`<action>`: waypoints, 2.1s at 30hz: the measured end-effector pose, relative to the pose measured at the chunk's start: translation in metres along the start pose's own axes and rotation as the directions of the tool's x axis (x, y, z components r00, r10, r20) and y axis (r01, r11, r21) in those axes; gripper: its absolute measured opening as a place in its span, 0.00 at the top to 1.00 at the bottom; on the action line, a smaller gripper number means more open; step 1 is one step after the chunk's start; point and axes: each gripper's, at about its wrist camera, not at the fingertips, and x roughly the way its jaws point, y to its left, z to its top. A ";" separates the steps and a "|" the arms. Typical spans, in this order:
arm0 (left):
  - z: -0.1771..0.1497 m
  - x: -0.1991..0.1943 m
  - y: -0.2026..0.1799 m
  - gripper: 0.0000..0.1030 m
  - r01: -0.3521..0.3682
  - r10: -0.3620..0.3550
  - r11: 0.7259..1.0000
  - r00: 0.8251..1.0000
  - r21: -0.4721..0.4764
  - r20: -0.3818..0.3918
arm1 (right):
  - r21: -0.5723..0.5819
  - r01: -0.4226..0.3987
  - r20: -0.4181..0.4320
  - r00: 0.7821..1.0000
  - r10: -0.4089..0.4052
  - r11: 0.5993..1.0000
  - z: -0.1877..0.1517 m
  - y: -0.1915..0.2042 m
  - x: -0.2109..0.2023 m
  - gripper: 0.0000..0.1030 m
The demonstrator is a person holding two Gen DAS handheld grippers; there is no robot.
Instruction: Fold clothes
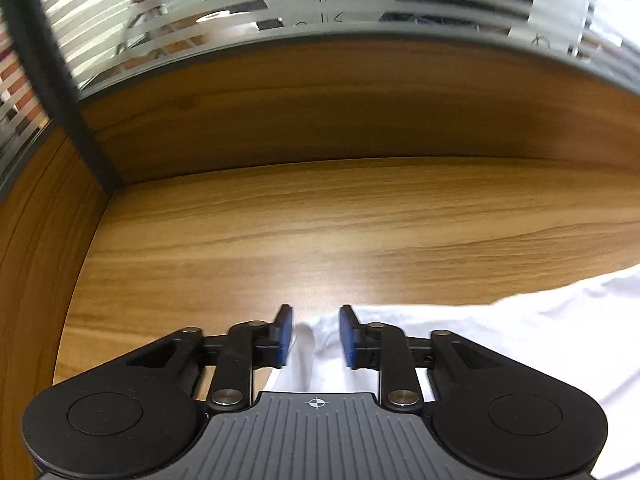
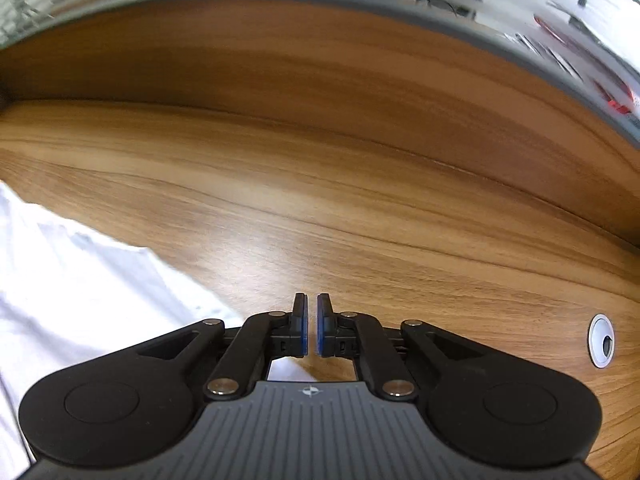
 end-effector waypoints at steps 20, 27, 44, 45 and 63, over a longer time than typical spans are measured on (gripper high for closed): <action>-0.104 -0.091 0.013 0.60 0.011 -0.015 0.999 0.994 -0.039 -0.108 | -0.106 -0.093 -0.035 0.995 0.090 0.990 -0.022 0.061 0.008 0.78; -0.134 -0.105 0.010 0.58 0.007 -0.021 0.996 0.989 -0.093 -0.148 | -0.166 -0.090 -0.065 0.995 0.080 0.982 -0.013 0.066 0.015 0.77; -0.185 -0.149 -0.035 0.51 0.059 -0.077 0.988 0.988 -0.143 -0.131 | -0.517 -0.366 -0.185 0.930 0.317 0.774 -0.089 0.161 -0.047 0.63; -0.190 -0.153 -0.037 0.51 0.054 -0.075 0.987 0.988 -0.155 -0.136 | -0.542 -0.365 -0.190 0.931 0.313 0.757 -0.094 0.170 -0.050 0.62; -0.265 -0.198 -0.125 0.49 -0.090 0.001 0.908 0.977 -0.408 -0.211 | -0.695 -0.354 -0.155 0.924 0.350 0.626 -0.101 0.191 -0.050 1.00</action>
